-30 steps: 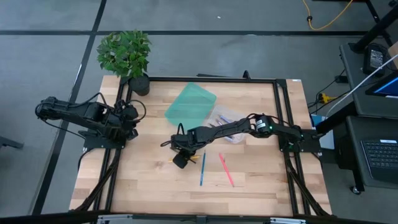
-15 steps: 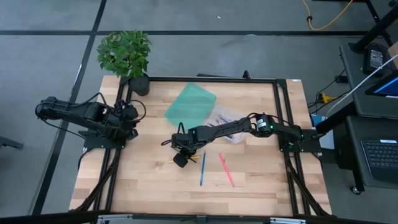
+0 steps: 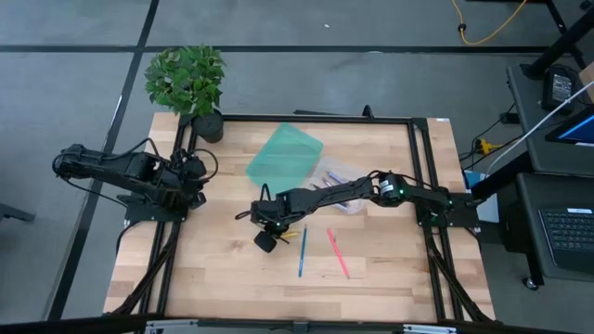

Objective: Sort pens & pencils
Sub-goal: Put the black pencil into the blue bin

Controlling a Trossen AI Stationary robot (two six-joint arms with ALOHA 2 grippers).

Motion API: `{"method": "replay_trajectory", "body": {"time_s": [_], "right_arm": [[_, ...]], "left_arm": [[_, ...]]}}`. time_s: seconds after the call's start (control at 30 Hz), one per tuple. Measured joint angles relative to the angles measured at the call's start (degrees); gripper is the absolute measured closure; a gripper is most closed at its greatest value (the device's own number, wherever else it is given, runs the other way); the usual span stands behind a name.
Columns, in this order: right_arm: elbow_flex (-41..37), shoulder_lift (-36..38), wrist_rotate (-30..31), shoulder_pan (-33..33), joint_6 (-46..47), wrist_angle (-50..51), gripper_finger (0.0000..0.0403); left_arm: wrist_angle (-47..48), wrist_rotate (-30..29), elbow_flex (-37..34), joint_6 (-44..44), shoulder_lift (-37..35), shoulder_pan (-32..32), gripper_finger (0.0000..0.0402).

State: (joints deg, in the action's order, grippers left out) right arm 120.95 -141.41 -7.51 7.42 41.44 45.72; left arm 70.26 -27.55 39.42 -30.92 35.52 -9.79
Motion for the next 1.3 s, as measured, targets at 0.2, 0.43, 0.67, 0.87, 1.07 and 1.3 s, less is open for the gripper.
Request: {"method": "replay_trajectory", "body": {"time_s": [0.2,0.43,0.67,0.87,1.07,1.3], "right_arm": [[5.58,0.17,1.07,-0.04,-1.8,2.38,0.0384],[13.66,1.56,8.48,-0.88,-6.76,14.93,0.0384],[13.73,5.18,14.65,-5.62,-13.35,22.08,0.0384],[13.97,5.34,14.65,-11.53,-22.86,24.38,0.0384],[13.99,5.34,16.87,-15.31,-33.49,26.9,0.0384],[13.86,4.82,23.67,-15.88,-51.96,27.99,0.0384]], "left_arm": [[0.0,0.0,0.0,0.02,0.0,-0.01,0.0286],[0.0,0.0,0.0,-0.02,0.0,-0.01,0.0286],[-0.2,0.03,0.0,-0.07,0.0,-0.01,0.0286],[-0.44,0.04,0.0,-0.3,-0.02,-0.02,0.0286],[-0.48,0.02,0.0,-0.33,0.0,-0.02,0.0286],[-1.21,0.03,0.0,-0.44,-0.01,-0.02,0.0286]]}}
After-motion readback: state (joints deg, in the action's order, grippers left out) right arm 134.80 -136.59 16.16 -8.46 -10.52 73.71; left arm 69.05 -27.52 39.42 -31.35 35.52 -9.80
